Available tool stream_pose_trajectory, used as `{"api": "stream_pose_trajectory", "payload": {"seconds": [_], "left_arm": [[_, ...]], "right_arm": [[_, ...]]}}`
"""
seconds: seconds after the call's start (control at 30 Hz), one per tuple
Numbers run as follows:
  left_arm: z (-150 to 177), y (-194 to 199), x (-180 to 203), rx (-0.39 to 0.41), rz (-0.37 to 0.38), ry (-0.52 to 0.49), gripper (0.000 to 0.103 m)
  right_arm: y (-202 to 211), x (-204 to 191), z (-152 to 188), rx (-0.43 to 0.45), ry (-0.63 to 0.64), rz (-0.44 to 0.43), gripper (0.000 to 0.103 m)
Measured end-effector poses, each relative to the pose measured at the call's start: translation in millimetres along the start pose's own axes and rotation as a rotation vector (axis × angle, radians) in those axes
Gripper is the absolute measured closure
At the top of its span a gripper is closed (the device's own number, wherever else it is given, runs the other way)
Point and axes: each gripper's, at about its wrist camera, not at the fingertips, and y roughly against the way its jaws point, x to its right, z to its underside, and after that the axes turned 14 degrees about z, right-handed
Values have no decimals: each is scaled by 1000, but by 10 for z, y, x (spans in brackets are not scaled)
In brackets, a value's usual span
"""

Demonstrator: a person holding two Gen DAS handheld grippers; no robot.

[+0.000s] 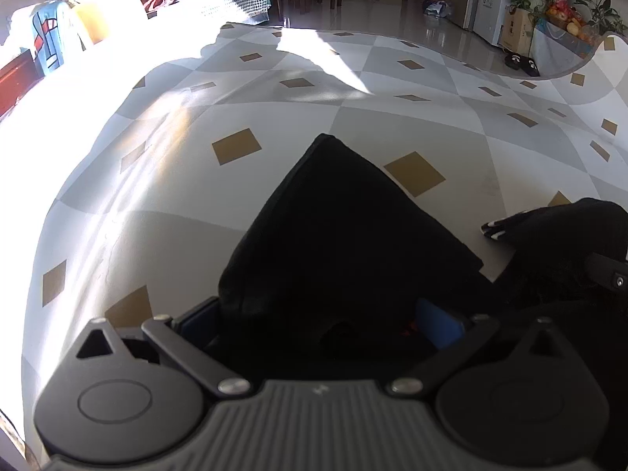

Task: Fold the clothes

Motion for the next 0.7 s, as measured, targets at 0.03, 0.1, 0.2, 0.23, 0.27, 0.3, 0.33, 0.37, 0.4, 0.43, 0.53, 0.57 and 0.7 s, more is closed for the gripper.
{"api": "stream_pose_trajectory", "payload": {"seconds": [0.03, 0.1, 0.2, 0.23, 0.27, 0.3, 0.33, 0.37, 0.4, 0.43, 0.53, 0.57, 0.7], "left_arm": [[-6, -9, -19, -2, -16, 7, 0], [-14, -14, -52, -3, -43, 19, 0], [-22, -4, -97, 1, -76, 33, 0], [-25, -1, -112, 3, -87, 38, 0], [-28, 2, -127, 4, -99, 43, 0], [-31, 6, -142, 5, -110, 48, 0], [-34, 9, -157, 7, -121, 52, 0], [-37, 12, -172, 8, -132, 57, 0], [-40, 15, -187, 10, -143, 62, 0], [-42, 19, -202, 11, -154, 67, 0], [-30, 36, -255, 7, -167, 88, 0], [-26, 42, -272, 6, -171, 94, 0], [-11, 65, -343, 2, -188, 122, 0]], "right_arm": [[24, 25, -8, 13, -14, 11, 86], [88, 84, -36, 39, -47, 31, 87], [192, 195, -86, 73, -105, 69, 87], [222, 241, -98, 81, -124, 89, 87], [233, 285, -104, 78, -141, 107, 87], [239, 328, -108, 73, -157, 124, 87], [245, 370, -112, 67, -174, 141, 87], [232, 418, -105, 54, -193, 155, 87], [214, 467, -94, 39, -213, 169, 87], [196, 516, -84, 23, -233, 183, 87], [131, 658, -24, -42, -298, 217, 87], [97, 719, 7, -74, -323, 235, 87], [8, 941, 145, -177, -418, 288, 86]]}}
